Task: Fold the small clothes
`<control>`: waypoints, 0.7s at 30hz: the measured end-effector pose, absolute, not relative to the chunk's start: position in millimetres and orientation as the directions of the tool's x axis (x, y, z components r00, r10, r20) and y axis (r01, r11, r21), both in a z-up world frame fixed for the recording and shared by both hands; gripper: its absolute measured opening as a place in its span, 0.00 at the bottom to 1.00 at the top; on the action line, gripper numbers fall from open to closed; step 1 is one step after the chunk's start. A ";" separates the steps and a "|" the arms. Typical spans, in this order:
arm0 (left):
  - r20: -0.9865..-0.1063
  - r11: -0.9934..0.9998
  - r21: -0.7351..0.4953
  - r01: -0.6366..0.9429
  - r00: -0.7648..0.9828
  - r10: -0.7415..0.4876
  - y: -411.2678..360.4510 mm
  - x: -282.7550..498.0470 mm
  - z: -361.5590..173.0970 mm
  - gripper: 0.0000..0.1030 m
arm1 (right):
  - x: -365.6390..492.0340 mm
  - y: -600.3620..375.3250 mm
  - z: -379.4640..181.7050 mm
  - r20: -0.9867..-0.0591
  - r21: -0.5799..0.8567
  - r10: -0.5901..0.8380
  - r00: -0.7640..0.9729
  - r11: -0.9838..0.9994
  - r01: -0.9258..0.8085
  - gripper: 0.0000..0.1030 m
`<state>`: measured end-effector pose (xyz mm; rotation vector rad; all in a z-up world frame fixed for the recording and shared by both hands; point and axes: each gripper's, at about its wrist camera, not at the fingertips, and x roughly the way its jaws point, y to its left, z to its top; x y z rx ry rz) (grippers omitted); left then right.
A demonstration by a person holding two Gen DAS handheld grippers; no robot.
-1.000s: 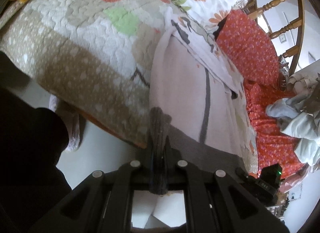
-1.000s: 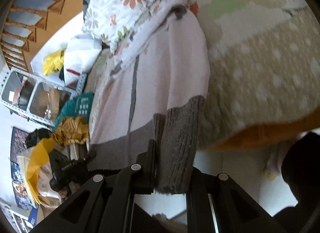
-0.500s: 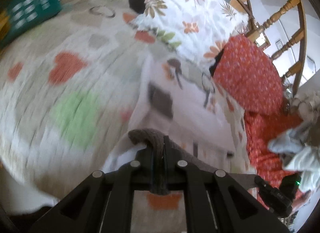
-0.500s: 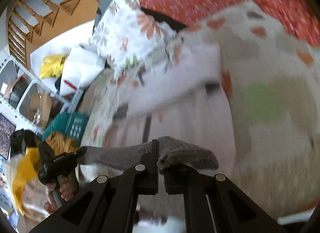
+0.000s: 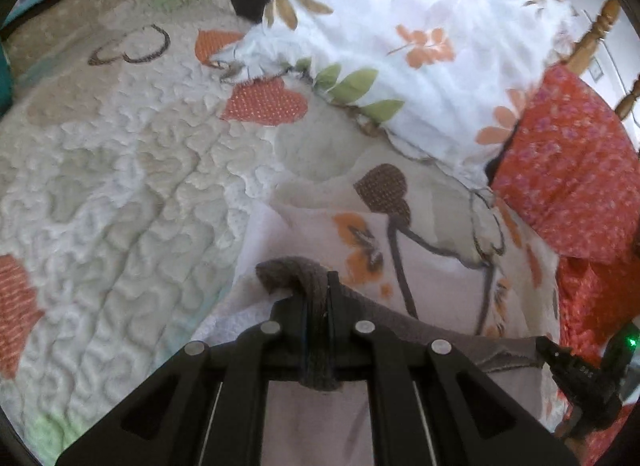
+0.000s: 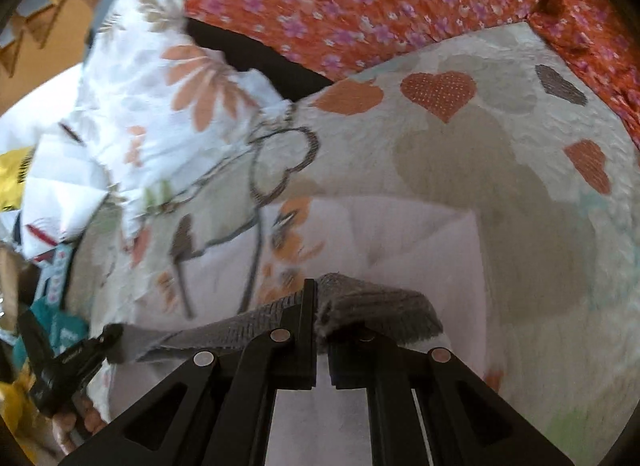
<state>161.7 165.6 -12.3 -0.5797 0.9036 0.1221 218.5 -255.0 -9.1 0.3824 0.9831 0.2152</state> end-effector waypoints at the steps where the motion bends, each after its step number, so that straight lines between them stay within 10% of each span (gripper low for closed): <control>1: -0.772 0.842 -0.419 -0.341 0.621 -0.133 165.2 166.9 -14.8 0.07 | 227.7 -255.8 -14.6 -0.771 0.411 0.343 0.536 0.912 0.007 0.05; 5: -0.799 0.842 -0.396 -0.367 0.589 -0.119 159.2 186.4 -26.7 0.13 | 248.5 -259.7 -41.7 -0.794 0.418 0.334 0.508 0.906 0.057 0.05; 8: -0.791 0.811 -0.451 -0.373 0.588 -0.169 158.5 188.9 -26.4 0.37 | 254.1 -261.8 -42.2 -0.785 0.434 0.353 0.510 0.900 0.046 0.08; 13: -0.742 0.794 -0.468 -0.389 0.660 -0.114 163.6 170.3 3.9 0.65 | 241.4 -275.8 -5.9 -0.725 0.414 0.293 0.623 0.909 0.054 0.69; 21: -0.795 0.867 -0.339 -0.364 0.604 -0.057 165.7 133.7 8.2 0.65 | 215.4 -285.3 12.7 -0.748 0.376 0.268 0.607 0.925 0.054 0.69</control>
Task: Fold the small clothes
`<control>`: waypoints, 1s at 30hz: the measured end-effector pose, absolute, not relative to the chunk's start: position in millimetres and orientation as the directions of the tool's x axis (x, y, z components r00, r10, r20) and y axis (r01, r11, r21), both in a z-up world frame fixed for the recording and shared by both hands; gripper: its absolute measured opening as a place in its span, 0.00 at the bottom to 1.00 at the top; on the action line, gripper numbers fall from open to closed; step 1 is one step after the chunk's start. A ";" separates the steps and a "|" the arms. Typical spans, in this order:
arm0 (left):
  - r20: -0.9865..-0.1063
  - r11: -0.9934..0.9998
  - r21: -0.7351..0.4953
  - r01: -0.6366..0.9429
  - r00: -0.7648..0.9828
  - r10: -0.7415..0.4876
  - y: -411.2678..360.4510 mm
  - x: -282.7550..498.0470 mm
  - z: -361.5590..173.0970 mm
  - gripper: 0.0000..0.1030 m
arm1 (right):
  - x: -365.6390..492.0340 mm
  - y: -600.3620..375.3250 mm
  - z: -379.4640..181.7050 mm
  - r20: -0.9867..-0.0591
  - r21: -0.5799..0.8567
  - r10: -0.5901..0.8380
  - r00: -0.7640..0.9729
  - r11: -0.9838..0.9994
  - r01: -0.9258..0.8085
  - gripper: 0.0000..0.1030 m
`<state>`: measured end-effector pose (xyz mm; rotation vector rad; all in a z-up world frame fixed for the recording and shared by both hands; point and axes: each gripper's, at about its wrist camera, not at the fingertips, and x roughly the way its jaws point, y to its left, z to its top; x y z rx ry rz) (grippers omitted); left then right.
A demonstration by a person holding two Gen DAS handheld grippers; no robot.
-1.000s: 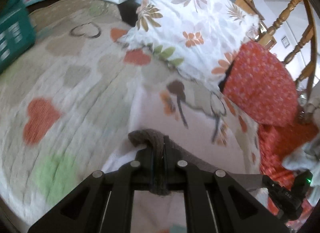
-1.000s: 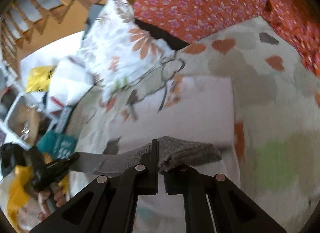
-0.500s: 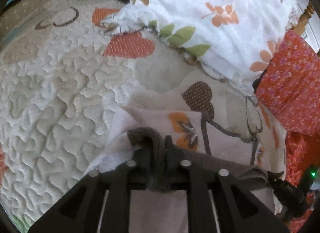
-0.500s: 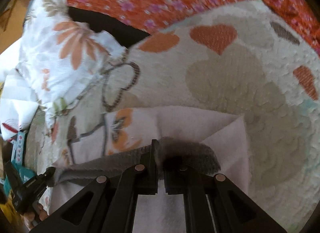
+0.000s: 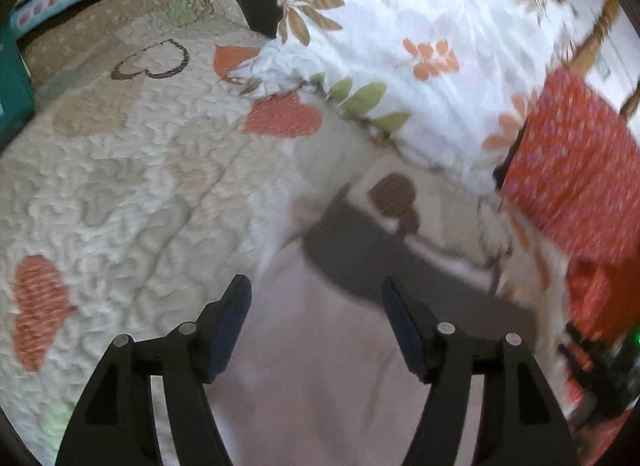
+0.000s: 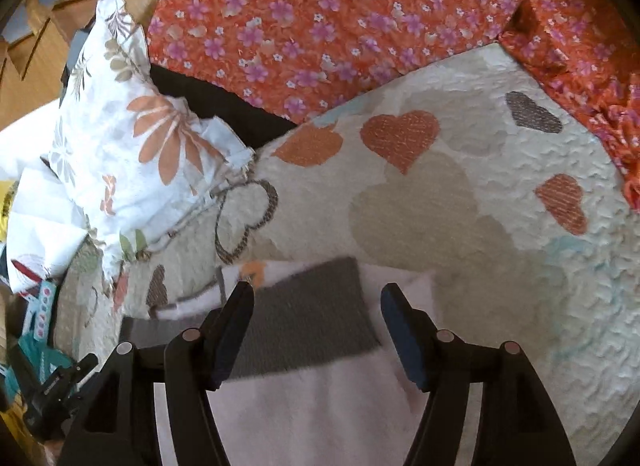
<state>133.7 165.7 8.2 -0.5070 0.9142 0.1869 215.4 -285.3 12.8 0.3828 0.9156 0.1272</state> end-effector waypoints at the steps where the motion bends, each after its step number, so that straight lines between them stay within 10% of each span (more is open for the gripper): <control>1: -0.806 0.882 -0.308 -0.357 0.591 -0.042 165.5 127.7 5.9 0.65 | 210.5 -286.5 12.5 -0.758 0.367 0.262 0.597 0.928 0.059 0.69; 9: -0.871 0.948 -0.204 -0.243 0.488 -0.062 171.0 75.9 -20.4 0.65 | 175.0 -297.5 2.3 -0.795 0.427 0.331 0.509 0.901 0.080 0.69; 13: -0.914 0.980 -0.017 -0.197 0.401 0.065 164.7 63.8 -34.5 0.14 | 153.7 -296.3 2.0 -0.815 0.394 0.313 0.488 0.916 0.070 0.69; 18: -0.900 0.932 0.135 -0.337 0.351 0.257 191.9 49.0 -33.6 0.14 | 124.9 -312.3 12.3 -0.818 0.357 0.266 0.509 0.930 0.088 0.69; 23: -0.899 0.893 -0.011 -0.450 0.395 0.188 223.3 22.2 -17.9 0.14 | 92.1 -339.0 19.6 -0.791 0.394 0.269 0.550 0.911 0.121 0.69; 30: -0.837 0.903 -0.144 -0.404 0.537 0.107 190.8 -13.8 14.6 0.43 | 66.8 -317.2 21.5 -0.791 0.351 0.289 0.540 0.936 0.013 0.69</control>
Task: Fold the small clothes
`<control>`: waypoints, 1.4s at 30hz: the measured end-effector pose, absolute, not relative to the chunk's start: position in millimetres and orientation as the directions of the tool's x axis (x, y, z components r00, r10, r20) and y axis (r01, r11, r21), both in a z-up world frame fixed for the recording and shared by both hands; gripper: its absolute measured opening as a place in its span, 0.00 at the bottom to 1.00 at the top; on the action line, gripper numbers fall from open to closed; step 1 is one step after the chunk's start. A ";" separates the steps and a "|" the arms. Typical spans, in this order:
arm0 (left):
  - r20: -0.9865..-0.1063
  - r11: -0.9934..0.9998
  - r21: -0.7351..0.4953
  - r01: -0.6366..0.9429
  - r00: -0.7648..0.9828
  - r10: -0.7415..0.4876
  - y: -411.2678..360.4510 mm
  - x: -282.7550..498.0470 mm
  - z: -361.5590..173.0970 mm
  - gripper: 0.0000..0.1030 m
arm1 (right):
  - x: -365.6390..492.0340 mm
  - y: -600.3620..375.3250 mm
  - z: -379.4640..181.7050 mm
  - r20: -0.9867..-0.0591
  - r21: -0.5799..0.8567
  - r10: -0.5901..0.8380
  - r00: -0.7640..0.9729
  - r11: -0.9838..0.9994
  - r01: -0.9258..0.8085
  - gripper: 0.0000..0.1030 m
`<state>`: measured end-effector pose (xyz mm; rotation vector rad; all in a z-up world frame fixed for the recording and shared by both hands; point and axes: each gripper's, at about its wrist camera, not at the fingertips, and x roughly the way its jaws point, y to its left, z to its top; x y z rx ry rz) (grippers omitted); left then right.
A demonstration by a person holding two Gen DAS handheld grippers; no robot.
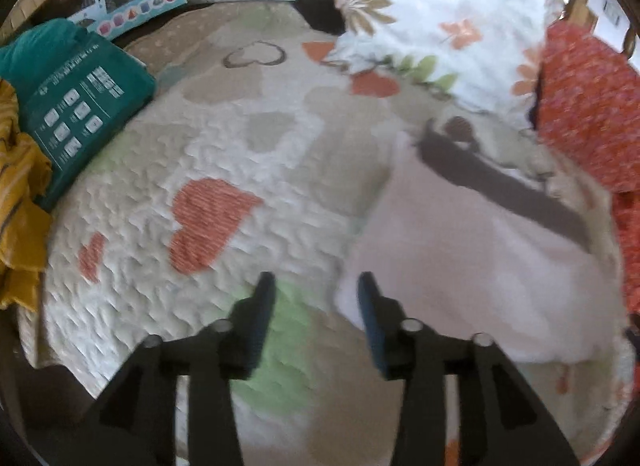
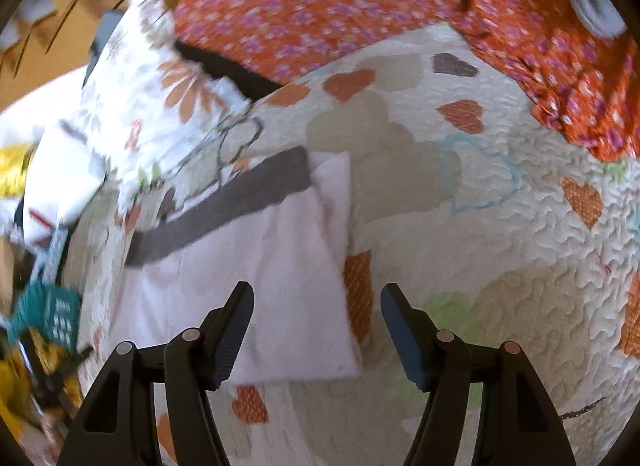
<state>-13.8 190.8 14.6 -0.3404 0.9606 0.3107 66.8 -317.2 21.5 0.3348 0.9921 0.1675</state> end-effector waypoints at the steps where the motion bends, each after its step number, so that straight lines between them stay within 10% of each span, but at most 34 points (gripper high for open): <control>1: -0.834 0.903 -0.163 -0.397 0.545 0.089 186.6 -14.7 15.6 0.43 | 66.7 -312.6 18.8 -0.797 0.347 0.289 0.531 0.938 0.011 0.69; 5: -0.834 0.907 -0.153 -0.392 0.544 0.094 172.8 -17.6 13.2 0.45 | 68.6 -283.8 5.9 -0.799 0.372 0.372 0.472 0.923 -0.097 0.47; 9: -0.847 0.912 -0.138 -0.387 0.523 0.093 167.9 -7.5 3.0 0.45 | 80.2 -261.7 -29.2 -0.849 0.434 0.459 0.260 0.888 -0.150 0.46; 13: -0.853 0.913 -0.145 -0.382 0.516 0.080 169.8 0.2 -3.3 0.45 | 85.0 -290.2 -34.4 -0.930 0.113 0.121 0.346 0.993 -0.043 0.25; 16: -0.859 0.910 -0.172 -0.378 0.509 0.049 172.8 4.6 -6.5 0.45 | 82.4 -328.4 -18.0 -0.906 0.005 -0.038 0.421 0.995 0.101 0.38; 24: -0.855 0.873 -0.234 -0.428 0.518 0.025 187.4 3.4 -5.9 0.48 | 77.1 -313.5 -14.1 -0.812 0.413 0.392 0.431 0.909 -0.049 0.38; 32: -0.876 0.851 -0.238 -0.468 0.482 0.020 199.0 -1.3 -16.9 0.57 | 94.2 -293.5 -33.0 -0.869 0.300 0.268 0.416 0.954 0.013 0.44; 42: -0.862 0.762 -0.328 -0.559 0.507 0.002 234.6 -10.2 -9.6 0.59 | 59.0 -158.7 -19.4 -0.834 0.230 0.376 0.404 0.902 -0.365 0.49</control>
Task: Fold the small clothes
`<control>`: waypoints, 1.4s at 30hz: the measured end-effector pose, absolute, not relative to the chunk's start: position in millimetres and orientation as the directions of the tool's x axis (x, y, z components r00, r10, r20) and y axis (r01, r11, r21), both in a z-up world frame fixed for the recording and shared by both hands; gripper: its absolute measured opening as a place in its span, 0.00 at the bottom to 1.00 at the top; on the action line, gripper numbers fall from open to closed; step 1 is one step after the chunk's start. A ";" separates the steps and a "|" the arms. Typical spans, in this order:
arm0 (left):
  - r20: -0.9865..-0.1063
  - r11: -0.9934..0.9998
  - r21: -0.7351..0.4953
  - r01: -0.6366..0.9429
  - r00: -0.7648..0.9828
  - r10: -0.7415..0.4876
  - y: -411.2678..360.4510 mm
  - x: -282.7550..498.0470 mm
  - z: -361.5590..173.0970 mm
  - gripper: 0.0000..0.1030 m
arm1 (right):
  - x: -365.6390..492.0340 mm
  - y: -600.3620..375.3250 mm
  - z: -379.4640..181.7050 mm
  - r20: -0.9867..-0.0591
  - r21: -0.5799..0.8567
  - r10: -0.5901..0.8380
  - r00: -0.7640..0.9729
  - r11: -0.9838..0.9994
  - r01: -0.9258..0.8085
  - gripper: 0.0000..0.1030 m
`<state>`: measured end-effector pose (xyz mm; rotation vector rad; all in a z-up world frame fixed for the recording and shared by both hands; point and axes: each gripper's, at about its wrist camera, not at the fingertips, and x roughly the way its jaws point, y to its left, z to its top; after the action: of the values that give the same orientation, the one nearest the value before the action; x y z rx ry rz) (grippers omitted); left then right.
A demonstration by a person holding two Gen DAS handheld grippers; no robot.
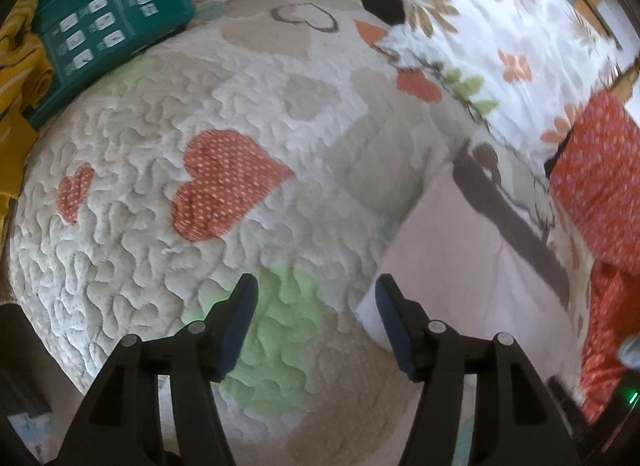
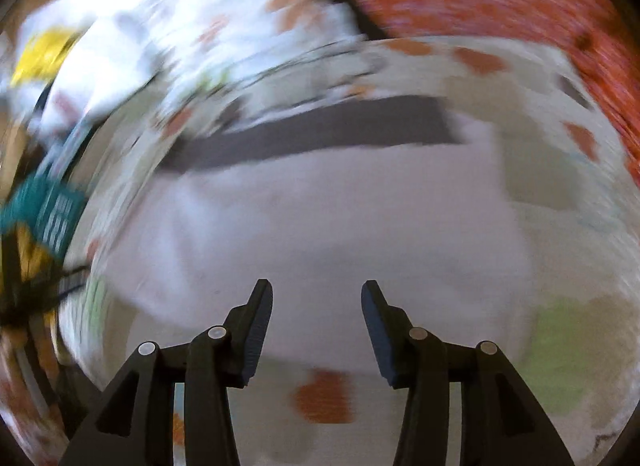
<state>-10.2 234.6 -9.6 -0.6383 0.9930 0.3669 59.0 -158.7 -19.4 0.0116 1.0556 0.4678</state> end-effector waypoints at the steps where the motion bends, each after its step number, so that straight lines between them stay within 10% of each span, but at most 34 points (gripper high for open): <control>1: -0.857 0.749 -0.343 -0.567 0.515 -0.003 239.4 -12.5 -8.2 0.59 | 52.0 -146.7 -22.5 -0.835 0.221 0.386 0.391 0.888 -0.403 0.49; 9: -0.825 0.663 -0.407 -0.629 0.565 0.029 284.0 -31.7 7.6 0.62 | -11.1 0.6 -49.3 -0.827 -0.113 0.327 0.457 0.700 -0.705 0.49; 22: -0.792 0.583 -0.478 -0.657 0.609 0.037 323.9 -47.2 18.7 0.65 | -2.7 117.6 -69.5 -0.747 -0.383 0.229 0.624 0.619 -0.686 0.47; 25: -0.802 0.591 -0.463 -0.661 0.596 0.039 320.3 -43.9 15.4 0.65 | 2.7 128.8 -69.5 -0.777 -0.335 0.249 0.578 0.614 -0.715 0.15; 34: -0.816 0.660 -0.419 -0.624 0.577 0.028 283.0 -25.4 13.3 0.65 | 71.0 2.0 26.5 -0.725 0.057 0.385 0.572 0.860 -0.507 0.10; 42: -0.826 0.807 -0.358 -0.471 0.562 -0.039 195.6 9.0 7.4 0.66 | 88.2 -215.6 64.4 -0.715 0.180 0.220 0.664 0.975 -0.129 0.10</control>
<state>9.0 195.6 7.4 -0.5989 0.9522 0.2730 88.2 -215.6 64.4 0.1174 0.8221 0.1974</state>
